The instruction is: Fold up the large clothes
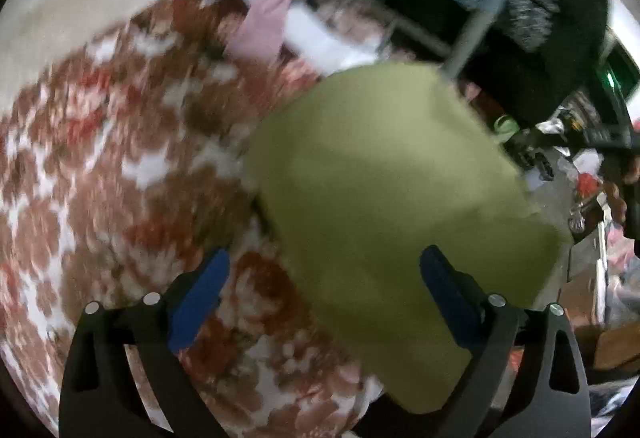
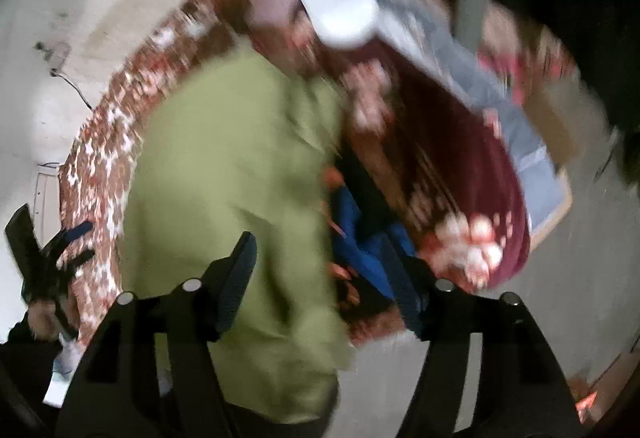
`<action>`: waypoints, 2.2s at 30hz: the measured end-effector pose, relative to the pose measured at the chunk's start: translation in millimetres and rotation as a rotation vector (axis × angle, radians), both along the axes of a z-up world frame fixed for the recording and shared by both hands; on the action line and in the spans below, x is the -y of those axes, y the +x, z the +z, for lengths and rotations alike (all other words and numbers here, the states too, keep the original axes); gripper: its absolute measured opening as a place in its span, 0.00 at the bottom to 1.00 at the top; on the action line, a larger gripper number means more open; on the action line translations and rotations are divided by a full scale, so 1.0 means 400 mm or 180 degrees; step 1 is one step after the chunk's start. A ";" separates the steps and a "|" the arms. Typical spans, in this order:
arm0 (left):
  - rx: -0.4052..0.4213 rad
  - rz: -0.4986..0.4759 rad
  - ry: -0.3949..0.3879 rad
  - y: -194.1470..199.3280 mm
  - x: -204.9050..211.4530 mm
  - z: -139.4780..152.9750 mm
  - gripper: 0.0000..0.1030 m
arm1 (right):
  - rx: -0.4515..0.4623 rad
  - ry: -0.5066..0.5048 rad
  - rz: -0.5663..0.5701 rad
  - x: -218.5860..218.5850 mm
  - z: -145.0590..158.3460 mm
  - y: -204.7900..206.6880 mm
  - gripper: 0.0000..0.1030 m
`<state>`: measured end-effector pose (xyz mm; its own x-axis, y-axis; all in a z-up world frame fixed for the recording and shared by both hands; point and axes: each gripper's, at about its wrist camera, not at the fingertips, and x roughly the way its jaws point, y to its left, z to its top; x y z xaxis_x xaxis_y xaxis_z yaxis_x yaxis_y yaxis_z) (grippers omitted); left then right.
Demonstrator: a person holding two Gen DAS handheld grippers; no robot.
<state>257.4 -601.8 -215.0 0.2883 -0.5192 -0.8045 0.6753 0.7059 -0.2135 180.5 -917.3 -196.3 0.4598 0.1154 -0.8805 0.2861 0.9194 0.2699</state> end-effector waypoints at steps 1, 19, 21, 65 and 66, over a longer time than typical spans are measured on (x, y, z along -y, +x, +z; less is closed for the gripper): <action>0.0050 -0.0045 -0.0039 -0.025 0.017 0.010 0.92 | 0.0101 -0.0044 0.0025 -0.038 0.017 0.032 0.79; -0.0109 0.0678 0.0675 -0.139 0.183 -0.145 0.94 | -0.0255 -0.0931 0.0881 -0.166 -0.247 0.134 0.67; -0.0147 0.0761 0.0704 -0.136 0.165 -0.141 0.96 | -0.0344 -0.0993 0.0701 -0.126 -0.251 0.113 0.83; 0.0058 0.0869 0.0715 -0.195 0.105 -0.144 0.95 | -0.0280 -0.0635 0.0100 -0.094 -0.245 -0.197 0.95; 0.0086 0.0904 0.0740 -0.201 0.098 -0.131 0.95 | -0.0262 -0.0631 0.0070 -0.082 -0.230 -0.209 0.95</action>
<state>177.1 -641.0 -267.6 0.4174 -0.2196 -0.8818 0.4487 0.8936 -0.0101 96.9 -884.7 -288.4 0.3847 -0.0546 -0.9214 0.2791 0.9584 0.0597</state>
